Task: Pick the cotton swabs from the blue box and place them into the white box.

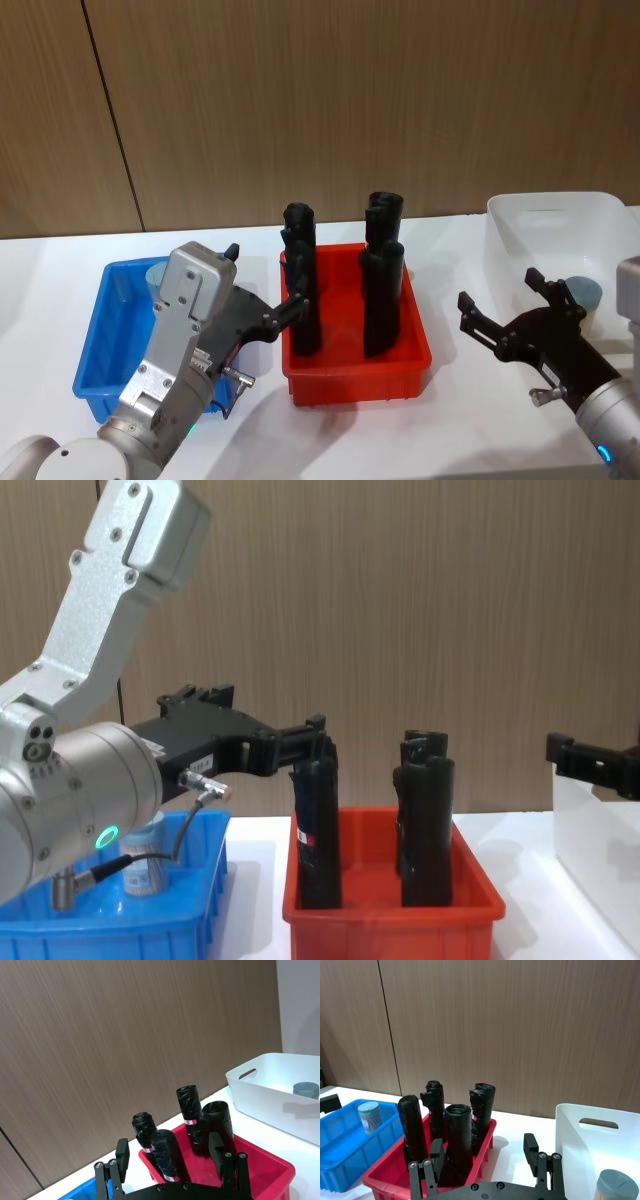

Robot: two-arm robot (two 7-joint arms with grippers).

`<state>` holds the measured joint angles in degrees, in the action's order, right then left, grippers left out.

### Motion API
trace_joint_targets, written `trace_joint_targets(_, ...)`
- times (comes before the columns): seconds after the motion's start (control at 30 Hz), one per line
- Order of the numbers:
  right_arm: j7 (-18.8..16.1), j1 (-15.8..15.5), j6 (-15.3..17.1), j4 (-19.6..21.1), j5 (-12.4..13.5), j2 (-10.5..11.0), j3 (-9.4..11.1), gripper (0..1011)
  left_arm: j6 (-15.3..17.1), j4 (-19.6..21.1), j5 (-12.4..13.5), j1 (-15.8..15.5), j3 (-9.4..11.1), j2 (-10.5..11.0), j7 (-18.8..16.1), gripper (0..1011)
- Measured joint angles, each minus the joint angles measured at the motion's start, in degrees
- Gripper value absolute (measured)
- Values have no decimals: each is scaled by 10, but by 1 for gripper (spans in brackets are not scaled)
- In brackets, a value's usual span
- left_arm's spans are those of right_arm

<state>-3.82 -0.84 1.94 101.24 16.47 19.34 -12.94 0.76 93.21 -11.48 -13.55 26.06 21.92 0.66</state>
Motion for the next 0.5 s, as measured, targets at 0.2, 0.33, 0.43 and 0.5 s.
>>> trace_joint_targets(0.2,-1,0,0,-1,0,0,0,1001,0,0,0,0,0,0,0,1004)
trace_joint_targets(0.33,-8,7,0,-8,0,-3,0,1001,0,0,0,0,0,0,0,1004)
trace_joint_targets(0.43,-16,15,0,-16,-1,-6,1,1001,0,0,0,0,0,0,0,1004)
trace_joint_targets(0.5,-24,22,0,-25,-2,-8,1,1001,0,0,0,0,0,0,0,1004)
